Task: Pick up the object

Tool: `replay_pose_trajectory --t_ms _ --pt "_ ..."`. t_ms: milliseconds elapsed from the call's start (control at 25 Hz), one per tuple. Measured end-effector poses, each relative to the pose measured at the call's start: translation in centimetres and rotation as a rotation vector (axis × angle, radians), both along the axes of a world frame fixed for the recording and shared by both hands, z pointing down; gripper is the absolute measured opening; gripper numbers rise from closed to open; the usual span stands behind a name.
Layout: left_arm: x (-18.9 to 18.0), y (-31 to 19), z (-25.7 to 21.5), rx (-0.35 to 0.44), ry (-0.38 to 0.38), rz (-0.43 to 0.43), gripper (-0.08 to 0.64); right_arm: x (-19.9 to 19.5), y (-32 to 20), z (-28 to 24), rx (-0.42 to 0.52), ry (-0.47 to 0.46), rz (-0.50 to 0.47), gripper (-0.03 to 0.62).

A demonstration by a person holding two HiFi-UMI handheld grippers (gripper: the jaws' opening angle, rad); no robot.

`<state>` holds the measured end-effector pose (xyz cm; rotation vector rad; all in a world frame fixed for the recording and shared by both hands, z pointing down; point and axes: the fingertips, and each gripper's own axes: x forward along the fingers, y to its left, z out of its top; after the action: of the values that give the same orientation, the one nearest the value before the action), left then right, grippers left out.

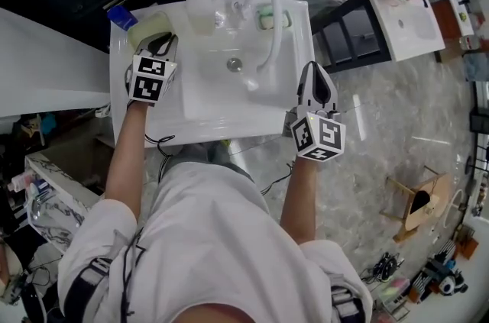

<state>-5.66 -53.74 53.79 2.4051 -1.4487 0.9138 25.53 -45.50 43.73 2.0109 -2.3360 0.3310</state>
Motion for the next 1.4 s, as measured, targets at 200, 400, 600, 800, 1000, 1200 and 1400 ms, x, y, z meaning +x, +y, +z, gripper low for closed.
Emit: replay_pose_trajectory --t_ms 200,400,600,800,1000,1200,1400 --pt "0.5 2.5 -4.3 0.092 0.041 -0.015 0.051 0.0 1.5 -1.3 0.021 -0.002 -0.025 0.008" --pt "1.0 5.1 -8.5 0.186 0.081 -0.024 0.05 -0.2 2.6 -2.7 0.053 -0.007 -0.046 0.008" --pt "1.0 7.3 -12.0 0.271 0.105 -0.036 0.049 -0.5 3.3 -4.0 0.081 -0.005 -0.066 0.008" --pt "0.1 8.9 -14.0 0.319 0.171 -0.082 0.049 -0.8 4.0 -4.8 0.094 -0.003 -0.084 0.008" --pt "-0.1 10.9 -15.7 0.379 0.182 -0.085 0.049 -0.9 4.5 -5.2 0.105 0.005 -0.096 0.008" --pt "-0.2 11.8 -17.8 0.446 0.162 -0.075 0.049 -1.5 4.3 -5.9 0.134 0.016 -0.116 0.008" --pt "-0.8 12.0 -18.3 0.461 0.163 -0.074 0.049 -2.1 4.4 -6.4 0.154 0.033 -0.119 0.008"
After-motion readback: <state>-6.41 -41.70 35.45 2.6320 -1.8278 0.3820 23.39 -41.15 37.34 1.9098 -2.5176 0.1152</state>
